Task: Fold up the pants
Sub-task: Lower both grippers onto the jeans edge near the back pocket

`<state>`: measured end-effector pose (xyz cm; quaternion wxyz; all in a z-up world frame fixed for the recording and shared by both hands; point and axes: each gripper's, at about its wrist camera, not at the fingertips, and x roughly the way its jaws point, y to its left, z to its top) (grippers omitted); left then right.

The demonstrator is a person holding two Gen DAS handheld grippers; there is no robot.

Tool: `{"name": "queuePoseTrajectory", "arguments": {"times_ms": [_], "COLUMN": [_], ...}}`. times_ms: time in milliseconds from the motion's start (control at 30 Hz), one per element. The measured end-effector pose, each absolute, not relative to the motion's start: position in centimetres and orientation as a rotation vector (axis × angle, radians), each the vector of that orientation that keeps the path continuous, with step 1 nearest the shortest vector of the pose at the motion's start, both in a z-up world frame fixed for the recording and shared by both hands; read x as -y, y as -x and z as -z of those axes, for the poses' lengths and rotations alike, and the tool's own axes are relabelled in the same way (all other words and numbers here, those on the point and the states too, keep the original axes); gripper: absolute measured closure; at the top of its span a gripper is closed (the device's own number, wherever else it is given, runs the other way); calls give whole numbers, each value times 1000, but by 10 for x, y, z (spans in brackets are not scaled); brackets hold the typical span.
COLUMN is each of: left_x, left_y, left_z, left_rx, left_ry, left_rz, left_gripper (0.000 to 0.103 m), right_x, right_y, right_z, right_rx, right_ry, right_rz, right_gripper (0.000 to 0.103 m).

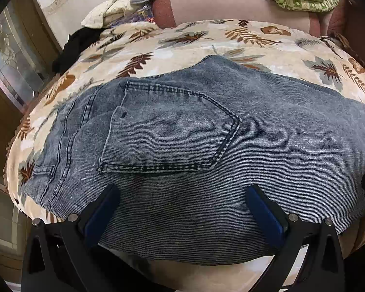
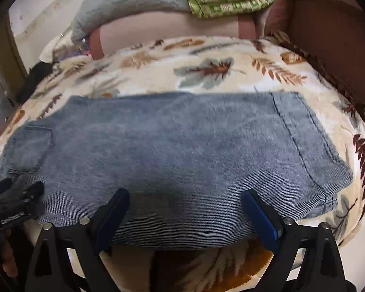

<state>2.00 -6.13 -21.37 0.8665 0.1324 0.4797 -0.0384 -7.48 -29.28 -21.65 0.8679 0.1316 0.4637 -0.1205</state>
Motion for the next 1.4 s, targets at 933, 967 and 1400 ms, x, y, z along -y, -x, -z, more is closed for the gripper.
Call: {"name": "queuePoseTrajectory", "arguments": {"times_ms": [933, 967, 1400], "left_x": [69, 70, 68], "left_y": [-20, -22, -34], "left_z": [200, 204, 206], "left_rx": [-1008, -1019, -1057], "left_ry": [-270, -282, -260], "left_rz": [109, 98, 109], "left_gripper": [0, 0, 0], "right_x": [385, 389, 389], "right_y": [123, 122, 111], "right_z": [204, 209, 192], "right_rx": [-770, -800, -752], "right_ry": [-613, -626, -647], "right_rz": [321, 334, 300], "right_gripper": [12, 18, 33]}}
